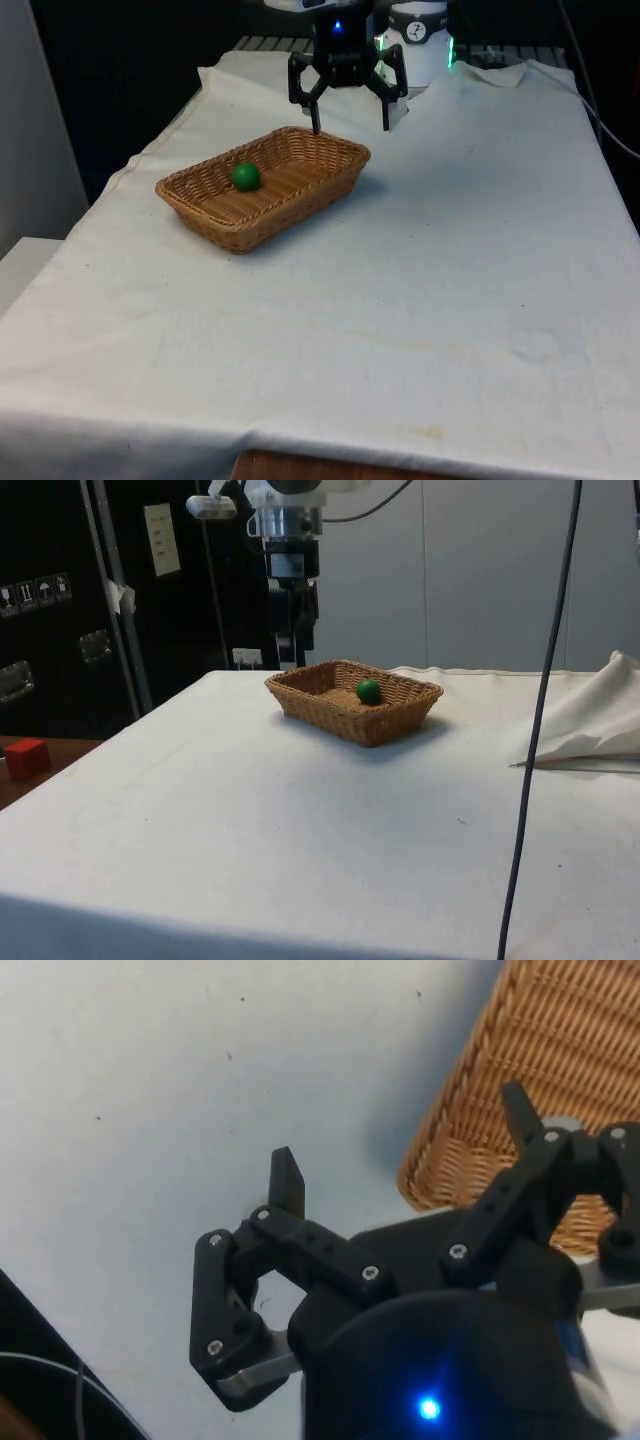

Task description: Pick up the ball and place it into the basket.

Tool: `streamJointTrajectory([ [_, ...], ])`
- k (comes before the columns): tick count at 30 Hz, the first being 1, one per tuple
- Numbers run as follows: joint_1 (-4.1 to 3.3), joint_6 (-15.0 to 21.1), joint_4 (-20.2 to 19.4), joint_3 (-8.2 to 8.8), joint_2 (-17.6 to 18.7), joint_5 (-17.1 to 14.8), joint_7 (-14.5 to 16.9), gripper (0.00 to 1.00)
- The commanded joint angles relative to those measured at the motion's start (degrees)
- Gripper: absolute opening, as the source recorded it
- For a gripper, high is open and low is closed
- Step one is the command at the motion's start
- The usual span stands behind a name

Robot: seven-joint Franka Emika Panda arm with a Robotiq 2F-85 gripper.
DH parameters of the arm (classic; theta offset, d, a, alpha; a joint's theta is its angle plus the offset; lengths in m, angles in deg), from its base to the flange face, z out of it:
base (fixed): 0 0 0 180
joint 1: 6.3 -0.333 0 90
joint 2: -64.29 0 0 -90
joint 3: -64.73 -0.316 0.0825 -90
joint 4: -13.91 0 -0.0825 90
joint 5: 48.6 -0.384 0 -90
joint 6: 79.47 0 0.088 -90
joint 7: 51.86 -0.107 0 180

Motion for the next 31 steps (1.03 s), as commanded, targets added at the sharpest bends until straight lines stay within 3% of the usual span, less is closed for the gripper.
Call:
streamJointTrajectory([
  [1, -0.34, -0.4, 0.6, 0.0, 0.6, 0.9, -1.5, 1.0],
  [5, -0.46, -0.7, 1.5, -0.69, 1.3, 1.4, -3.2, 1.0],
  [6, -0.11, -0.2, 1.1, -0.92, 0.9, 0.6, -2.2, 1.0],
  [7, -0.46, -0.7, 1.7, -0.86, 1.4, 1.5, -3.6, 1.0],
  [13, -0.69, -1.1, 2.9, -1.89, 2.3, 2.5, -6.1, 1.0],
  [14, -0.29, -0.6, 2.6, -2.18, 1.9, 1.8, -5.2, 1.0],
  [15, -0.69, -1.1, 3.2, -2.06, 2.5, 2.8, -6.5, 1.0],
  [21, -0.97, -1.2, 4.2, -3.5, 3.2, 4.8, -9.6, 1.0],
  [22, -0.46, -0.9, 3.9, -3.95, 2.8, 4.2, -8.9, 1.0],
  [23, -1.03, -1.2, 4.3, -3.78, 3.2, 5.3, -10.1, 1.0],
  [27, -1.09, -1.1, 4.6, -5.04, 3.3, 7.5, -12.9, 1.0],
  [30, -1.09, -1.1, 4.9, -5.79, 3.4, 8.8, -14.4, 1.0],
  [31, -0.57, -0.9, 4.4, -6.02, 2.9, 7.9, -13.3, 1.0],
])
